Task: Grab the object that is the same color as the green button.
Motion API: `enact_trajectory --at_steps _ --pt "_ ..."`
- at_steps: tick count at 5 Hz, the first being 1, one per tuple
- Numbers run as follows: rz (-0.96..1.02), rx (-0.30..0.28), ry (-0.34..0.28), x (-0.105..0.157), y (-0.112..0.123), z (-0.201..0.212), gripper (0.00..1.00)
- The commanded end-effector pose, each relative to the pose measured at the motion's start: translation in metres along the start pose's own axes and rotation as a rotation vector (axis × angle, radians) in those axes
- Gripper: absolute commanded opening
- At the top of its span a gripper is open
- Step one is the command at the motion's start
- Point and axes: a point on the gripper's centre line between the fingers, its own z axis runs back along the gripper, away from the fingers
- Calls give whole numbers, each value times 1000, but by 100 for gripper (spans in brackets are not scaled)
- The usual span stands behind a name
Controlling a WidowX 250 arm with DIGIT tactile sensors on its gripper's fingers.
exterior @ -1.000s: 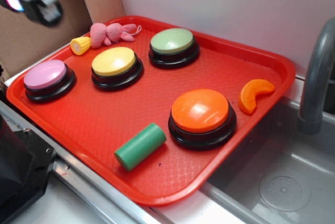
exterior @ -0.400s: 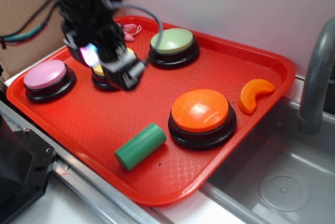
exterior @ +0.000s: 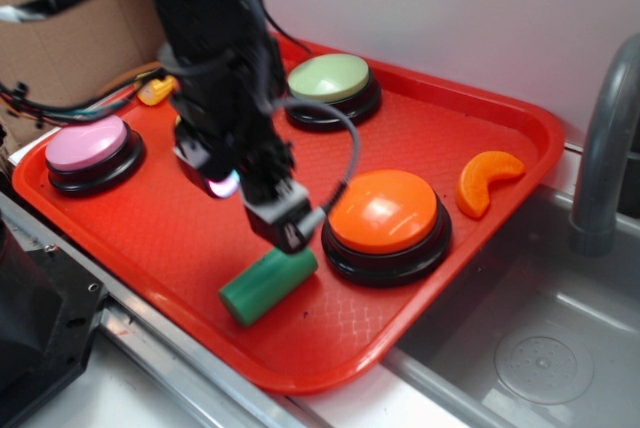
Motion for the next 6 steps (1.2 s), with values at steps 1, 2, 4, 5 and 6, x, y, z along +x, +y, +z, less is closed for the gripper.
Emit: enact_trajectory --at_steps 1,2,4,5,6 --pt "-36 -39 -12 -1 -13 -27 100" --pt "-30 -40 -16 0 -11 -33 100" --pt "-25 -23 -28 1 -8 -28 0" --pt "-26 -29 -11 3 5 -14 0" --pt "-16 -29 32 10 29 18 0"
